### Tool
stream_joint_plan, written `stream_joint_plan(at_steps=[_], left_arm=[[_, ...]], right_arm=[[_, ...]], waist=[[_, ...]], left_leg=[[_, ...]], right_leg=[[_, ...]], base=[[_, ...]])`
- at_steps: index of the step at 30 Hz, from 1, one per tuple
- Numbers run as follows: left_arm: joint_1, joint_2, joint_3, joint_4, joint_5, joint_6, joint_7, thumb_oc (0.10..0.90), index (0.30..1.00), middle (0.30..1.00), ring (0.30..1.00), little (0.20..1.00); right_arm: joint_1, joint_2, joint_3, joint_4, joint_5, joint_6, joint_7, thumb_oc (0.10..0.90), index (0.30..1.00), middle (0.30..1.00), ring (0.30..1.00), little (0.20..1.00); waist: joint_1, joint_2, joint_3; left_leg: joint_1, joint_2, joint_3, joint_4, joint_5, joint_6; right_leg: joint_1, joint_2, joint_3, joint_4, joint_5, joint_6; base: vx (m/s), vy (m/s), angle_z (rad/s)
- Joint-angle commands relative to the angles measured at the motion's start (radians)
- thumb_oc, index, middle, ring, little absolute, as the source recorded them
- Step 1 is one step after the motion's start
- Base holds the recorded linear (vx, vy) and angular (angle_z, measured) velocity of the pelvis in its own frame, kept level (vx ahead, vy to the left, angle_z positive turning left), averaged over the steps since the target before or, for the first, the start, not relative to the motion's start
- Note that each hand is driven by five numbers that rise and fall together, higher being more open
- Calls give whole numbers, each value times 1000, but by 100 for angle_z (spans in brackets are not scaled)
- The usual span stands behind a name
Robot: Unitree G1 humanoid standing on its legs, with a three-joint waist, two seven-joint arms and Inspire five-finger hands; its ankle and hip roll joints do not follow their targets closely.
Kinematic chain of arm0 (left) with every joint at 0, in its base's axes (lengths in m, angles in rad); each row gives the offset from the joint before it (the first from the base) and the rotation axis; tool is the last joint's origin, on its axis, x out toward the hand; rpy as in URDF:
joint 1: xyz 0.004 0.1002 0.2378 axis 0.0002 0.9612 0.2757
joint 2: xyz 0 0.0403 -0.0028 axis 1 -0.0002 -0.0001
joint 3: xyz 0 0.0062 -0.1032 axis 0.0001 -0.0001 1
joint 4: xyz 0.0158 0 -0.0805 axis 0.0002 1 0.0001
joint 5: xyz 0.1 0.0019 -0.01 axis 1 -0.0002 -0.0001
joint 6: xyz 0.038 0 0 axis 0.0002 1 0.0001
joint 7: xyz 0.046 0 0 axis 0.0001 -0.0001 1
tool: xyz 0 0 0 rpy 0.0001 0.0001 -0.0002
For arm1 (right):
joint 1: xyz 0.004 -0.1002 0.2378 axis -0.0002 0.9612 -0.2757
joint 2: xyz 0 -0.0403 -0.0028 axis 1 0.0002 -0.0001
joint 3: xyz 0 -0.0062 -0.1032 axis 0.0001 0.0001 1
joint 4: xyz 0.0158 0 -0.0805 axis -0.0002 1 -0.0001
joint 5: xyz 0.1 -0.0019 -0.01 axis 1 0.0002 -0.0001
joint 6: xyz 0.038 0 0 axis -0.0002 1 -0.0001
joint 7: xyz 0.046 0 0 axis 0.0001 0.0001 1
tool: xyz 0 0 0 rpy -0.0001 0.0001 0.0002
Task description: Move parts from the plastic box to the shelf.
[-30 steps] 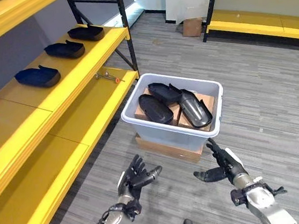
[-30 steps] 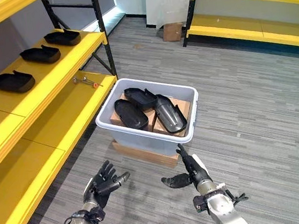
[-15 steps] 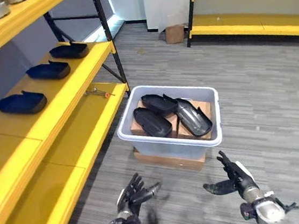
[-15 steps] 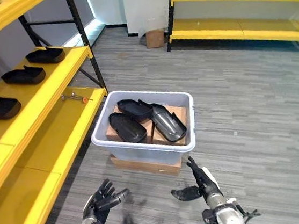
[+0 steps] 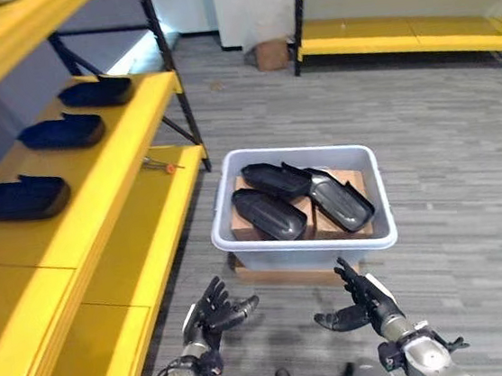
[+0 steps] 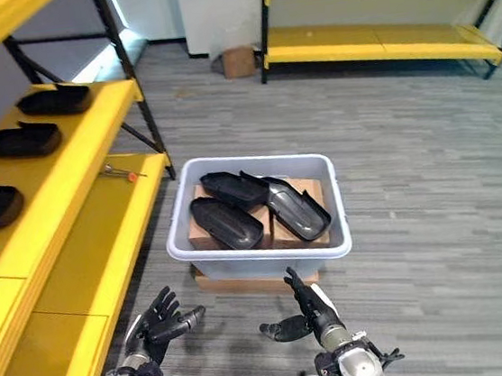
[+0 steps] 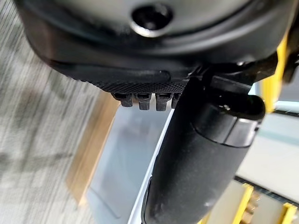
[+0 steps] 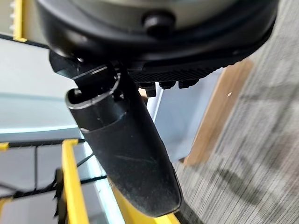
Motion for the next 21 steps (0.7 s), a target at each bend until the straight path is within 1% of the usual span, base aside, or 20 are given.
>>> stream_joint_plan(at_steps=[1,2,3,4,7,8,9,13,15,16,17,18,19,20,21], left_arm=[[-13,-7,55,-115,24,-76,-43,900,1000,1000,1000,1000],[-15,-14,50,-110,25,-77,-48,900,1000,1000,1000,1000],[-15,-20,44,-107,23,-76,-50,900,1000,1000,1000,1000],[-20,-25,35,-106,18,-76,-53,900,1000,1000,1000,1000],[-33,-34,18,-102,-1,-73,-64,900,1000,1000,1000,1000],[-33,-34,18,-102,-1,-73,-64,900,1000,1000,1000,1000],[-42,-34,10,-100,-2,-75,-62,900,1000,1000,1000,1000],[-48,-40,-3,-94,-10,-73,-58,900,1000,1000,1000,1000],[-48,-42,-8,-96,-9,-70,-61,900,1000,1000,1000,1000],[-49,-41,-11,-96,-7,-70,-62,900,1000,1000,1000,1000],[-47,-42,-11,-97,-8,-69,-63,900,1000,1000,1000,1000],[-47,-40,-12,-98,-8,-71,-63,900,1000,1000,1000,1000],[-49,-37,-16,-95,-6,-75,-63,900,1000,1000,1000,1000],[-49,-34,-16,-96,-8,-76,-63,900,1000,1000,1000,1000],[-45,-33,-17,-98,-11,-74,-64,900,1000,1000,1000,1000]], right_arm=[[-74,-22,-19,-75,-13,-85,-3,900,1000,1000,1000,1000],[-71,-21,-20,-74,-13,-87,-4,900,1000,1000,1000,1000],[-63,-22,-24,-79,-4,-90,-6,900,1000,1000,1000,1000],[-64,-26,-25,-77,3,-92,-9,900,1000,1000,1000,1000],[-60,-50,-34,-92,13,-102,-4,900,1000,1000,1000,1000],[-60,-50,-34,-92,13,-102,-4,900,1000,1000,1000,1000],[-54,-53,-39,-91,21,-104,-8,900,1000,1000,1000,1000],[-37,-64,-49,-100,31,-104,-10,900,1000,1000,1000,1000],[-32,-70,-54,-98,31,-103,-12,900,1000,1000,1000,1000],[-32,-72,-55,-96,33,-104,-12,900,1000,1000,1000,1000],[-32,-72,-55,-96,34,-105,-11,900,1000,1000,1000,1000],[-34,-76,-54,-95,38,-106,-10,900,1000,1000,1000,1000],[-37,-83,-55,-96,44,-109,-8,900,1000,1000,1000,1000],[-39,-89,-57,-98,44,-110,-8,900,1000,1000,1000,1000],[-36,-92,-58,-100,45,-110,-9,900,1000,1000,1000,1000]], waist=[[1,5,-43],[-3,-1,-52],[-8,0,-64],[-14,3,-70],[-31,17,-89],[-31,17,-89],[-39,20,-90],[-53,23,-94],[-55,22,-92],[-57,19,-88],[-55,14,-83],[-48,7,-70],[-35,-2,-50],[-26,-15,-36],[-22,-26,-29]], left_leg=[[114,87,-45,-10,-61,-71],[118,87,-43,-10,-66,-76],[123,95,-44,-10,-69,-86],[116,102,-48,16,-66,-91],[109,135,-58,66,-47,-115],[109,135,-59,66,-47,-115],[107,147,-65,78,-35,-125],[113,170,-73,82,-14,-145],[100,184,-71,127,-4,-156],[80,196,-70,200,10,-165],[52,205,-74,270,26,-166],[6,193,-102,373,45,-167],[-54,159,-146,484,69,-171],[-98,138,-170,555,83,-174],[-125,145,-168,569,82,-169]], right_leg=[[122,42,90,-170,228,25],[135,49,105,-195,239,18],[163,57,99,-213,230,15],[169,62,102,-206,231,6],[197,82,91,-192,193,-23],[197,82,91,-192,193,-23],[205,89,89,-191,179,-35],[223,106,83,-201,155,-50],[235,115,82,-203,140,-61],[244,122,83,-199,128,-71],[256,125,84,-200,119,-81],[268,127,94,-198,112,-93],[276,122,104,-193,112,-102],[284,117,106,-194,111,-108],[296,114,107,-201,110,-109]], base=[[304,-157,-28],[300,-171,-9],[222,-150,29],[205,-156,69],[216,-158,67],[143,-107,29],[129,-104,10],[126,-118,7],[99,-111,10],[83,-121,2],[59,-131,-1],[9,-101,3],[-14,-95,-2],[3,-77,-11],[43,-48,-22]])
